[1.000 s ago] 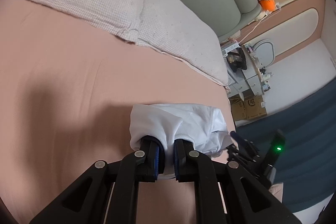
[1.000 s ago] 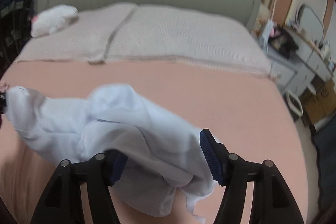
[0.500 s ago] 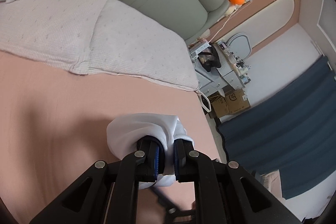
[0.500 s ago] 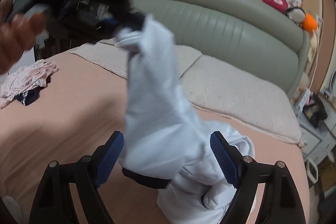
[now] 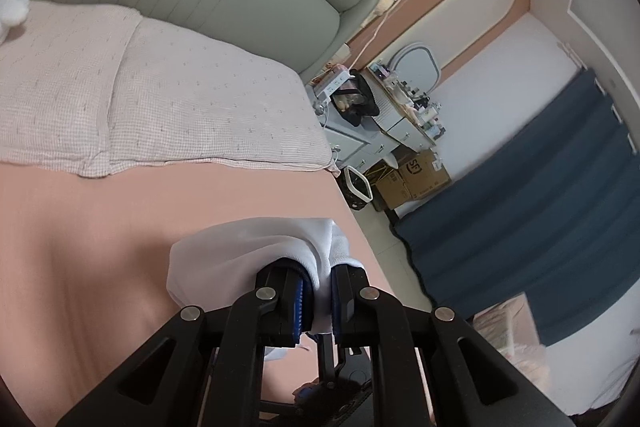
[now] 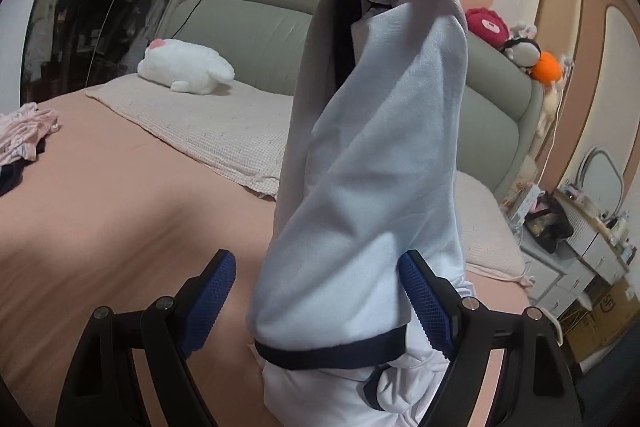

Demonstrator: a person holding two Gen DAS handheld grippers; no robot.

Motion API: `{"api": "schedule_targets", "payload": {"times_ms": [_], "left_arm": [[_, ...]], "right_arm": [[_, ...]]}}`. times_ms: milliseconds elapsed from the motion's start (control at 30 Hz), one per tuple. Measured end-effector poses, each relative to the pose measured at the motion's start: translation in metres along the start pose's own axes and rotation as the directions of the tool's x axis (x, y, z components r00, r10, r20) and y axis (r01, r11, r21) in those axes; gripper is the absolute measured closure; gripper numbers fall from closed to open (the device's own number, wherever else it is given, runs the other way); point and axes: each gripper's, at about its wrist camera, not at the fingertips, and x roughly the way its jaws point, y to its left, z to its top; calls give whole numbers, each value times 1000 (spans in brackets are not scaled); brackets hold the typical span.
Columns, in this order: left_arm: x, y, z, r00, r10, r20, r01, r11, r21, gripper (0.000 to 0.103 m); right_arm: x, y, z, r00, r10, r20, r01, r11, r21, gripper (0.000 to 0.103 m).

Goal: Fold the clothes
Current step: 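Open both grippers and drop the white shirt onto the sheet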

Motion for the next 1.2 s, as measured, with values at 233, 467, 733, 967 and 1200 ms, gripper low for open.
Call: {"api": "schedule_targets", "payload": {"times_ms": [233,467,733,967,1200], "left_arm": [[4,10,-1,999,43,2,-43,999,-12,95],[3,20,-5,996,83,-9,-83,997,-1,95],[18,35,-16,986,147,-74,-148,989,-8,88],[28,66,-35,966,227,-126,-236,969,-67,14],[29,95,-48,954,254,-157,-276,951,-137,14]], "right_arm": [[-5,-20,-1,998,52,-31,-50,998,41,60],[-6,-66,0,997,69,-15,-64,972,228,97],[-17,-114,8,984,159,78,-177,879,443,99],[-30,-116,9,983,155,99,-183,879,441,99],[-9,-101,3,985,173,-23,-154,924,351,99]]}}
